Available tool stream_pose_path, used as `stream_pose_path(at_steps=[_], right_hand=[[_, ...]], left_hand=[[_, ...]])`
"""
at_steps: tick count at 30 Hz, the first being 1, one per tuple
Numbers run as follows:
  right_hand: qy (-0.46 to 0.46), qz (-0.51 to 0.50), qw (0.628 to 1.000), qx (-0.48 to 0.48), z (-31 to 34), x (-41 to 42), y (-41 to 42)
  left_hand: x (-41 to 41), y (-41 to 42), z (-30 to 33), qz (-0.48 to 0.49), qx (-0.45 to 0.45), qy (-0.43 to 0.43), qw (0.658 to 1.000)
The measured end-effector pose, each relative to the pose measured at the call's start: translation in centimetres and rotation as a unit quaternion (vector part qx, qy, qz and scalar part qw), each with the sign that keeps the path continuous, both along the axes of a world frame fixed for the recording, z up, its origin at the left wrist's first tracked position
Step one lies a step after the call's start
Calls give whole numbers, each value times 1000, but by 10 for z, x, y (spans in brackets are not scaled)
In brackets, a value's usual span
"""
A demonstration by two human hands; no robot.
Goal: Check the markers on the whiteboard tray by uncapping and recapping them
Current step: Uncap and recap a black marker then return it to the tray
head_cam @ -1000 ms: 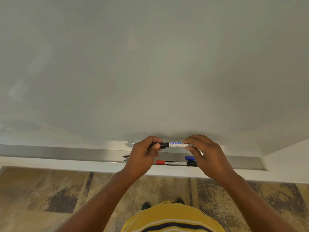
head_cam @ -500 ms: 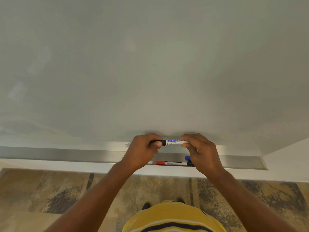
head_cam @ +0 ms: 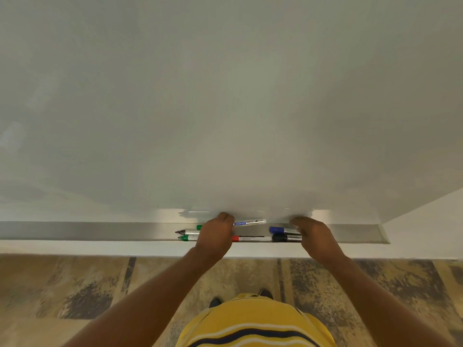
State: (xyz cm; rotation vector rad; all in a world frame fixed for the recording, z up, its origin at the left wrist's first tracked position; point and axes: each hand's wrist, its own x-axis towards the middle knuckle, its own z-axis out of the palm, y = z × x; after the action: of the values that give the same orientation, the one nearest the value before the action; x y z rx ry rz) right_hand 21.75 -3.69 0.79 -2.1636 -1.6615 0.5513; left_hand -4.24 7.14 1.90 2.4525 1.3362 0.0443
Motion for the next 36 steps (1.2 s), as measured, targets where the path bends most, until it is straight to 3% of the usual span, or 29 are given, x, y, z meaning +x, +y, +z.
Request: stream_pose_path(at_steps=[10, 36], right_hand=[[-79, 85, 993, -36, -36, 3, -7], [-61, 133, 988, -40, -38, 14, 1]], left_hand=[[12, -3, -25, -43, 6, 62, 997], [11, -9, -47, -93, 47, 79, 991]])
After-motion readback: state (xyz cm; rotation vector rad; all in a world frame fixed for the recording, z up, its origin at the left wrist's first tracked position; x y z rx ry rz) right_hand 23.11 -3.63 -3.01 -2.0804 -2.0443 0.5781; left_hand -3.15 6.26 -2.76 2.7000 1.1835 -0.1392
